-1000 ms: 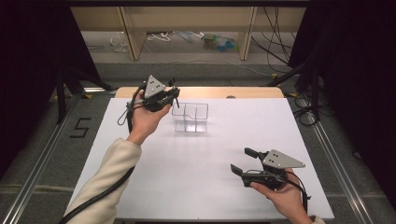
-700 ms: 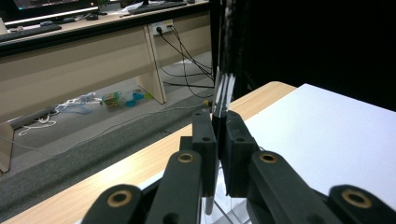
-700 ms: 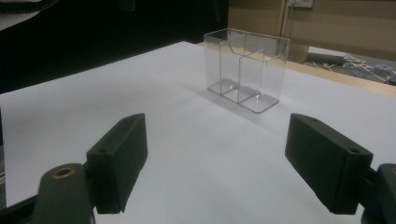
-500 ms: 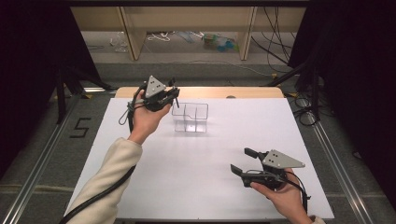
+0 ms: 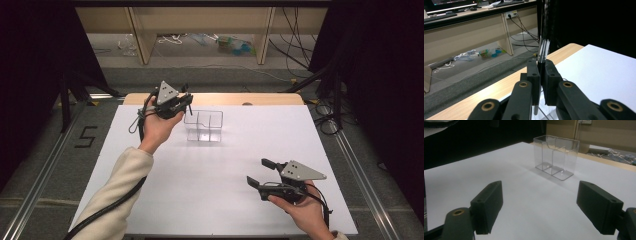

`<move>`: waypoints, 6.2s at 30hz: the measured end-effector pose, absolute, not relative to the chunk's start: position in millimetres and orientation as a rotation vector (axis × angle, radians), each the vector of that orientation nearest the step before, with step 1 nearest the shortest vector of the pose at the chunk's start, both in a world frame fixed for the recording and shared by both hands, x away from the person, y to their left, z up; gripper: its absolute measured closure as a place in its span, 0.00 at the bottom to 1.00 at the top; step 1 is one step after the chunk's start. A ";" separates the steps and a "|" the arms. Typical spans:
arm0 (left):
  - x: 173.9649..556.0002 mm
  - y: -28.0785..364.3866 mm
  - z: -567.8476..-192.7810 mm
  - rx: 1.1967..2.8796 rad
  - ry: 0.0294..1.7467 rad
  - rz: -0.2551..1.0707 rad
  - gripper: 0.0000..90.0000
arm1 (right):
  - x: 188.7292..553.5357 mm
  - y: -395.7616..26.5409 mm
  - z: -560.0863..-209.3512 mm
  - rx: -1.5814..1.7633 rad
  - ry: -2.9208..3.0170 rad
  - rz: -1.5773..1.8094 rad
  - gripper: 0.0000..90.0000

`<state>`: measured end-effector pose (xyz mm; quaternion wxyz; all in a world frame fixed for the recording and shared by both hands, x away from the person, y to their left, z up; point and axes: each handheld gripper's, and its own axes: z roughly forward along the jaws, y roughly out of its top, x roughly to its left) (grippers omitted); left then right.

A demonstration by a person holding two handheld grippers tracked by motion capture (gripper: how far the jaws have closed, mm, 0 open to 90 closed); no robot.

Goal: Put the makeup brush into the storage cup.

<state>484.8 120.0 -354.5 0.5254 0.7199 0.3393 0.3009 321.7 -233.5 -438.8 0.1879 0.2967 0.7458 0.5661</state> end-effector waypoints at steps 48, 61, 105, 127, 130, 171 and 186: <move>494.6 116.4 -370.3 1.741 0.827 0.723 0.95 | 321.6 -233.7 -439.1 0.846 2.107 1.579 0.25; 495.9 115.3 -371.7 1.743 0.832 0.725 0.95 | 321.5 -233.8 -439.1 0.846 2.110 1.579 0.25; 500.2 114.0 -376.2 1.753 0.833 0.732 0.95 | 321.9 -233.3 -439.8 0.841 2.113 1.578 0.25; 500.9 113.7 -378.2 1.754 0.837 0.732 0.95 | 320.6 -232.2 -440.0 0.863 2.123 1.584 0.26; 502.4 114.7 -378.2 1.759 0.813 0.752 0.95 | 321.2 -230.9 -440.9 0.859 2.119 1.610 0.26; 502.9 115.5 -389.6 1.761 0.865 0.722 0.95 | 321.1 -229.6 -441.9 0.870 2.092 1.602 0.26; 503.6 114.0 -392.7 1.761 0.867 0.718 0.95 | 321.1 -229.7 -441.8 0.867 2.092 1.604 0.26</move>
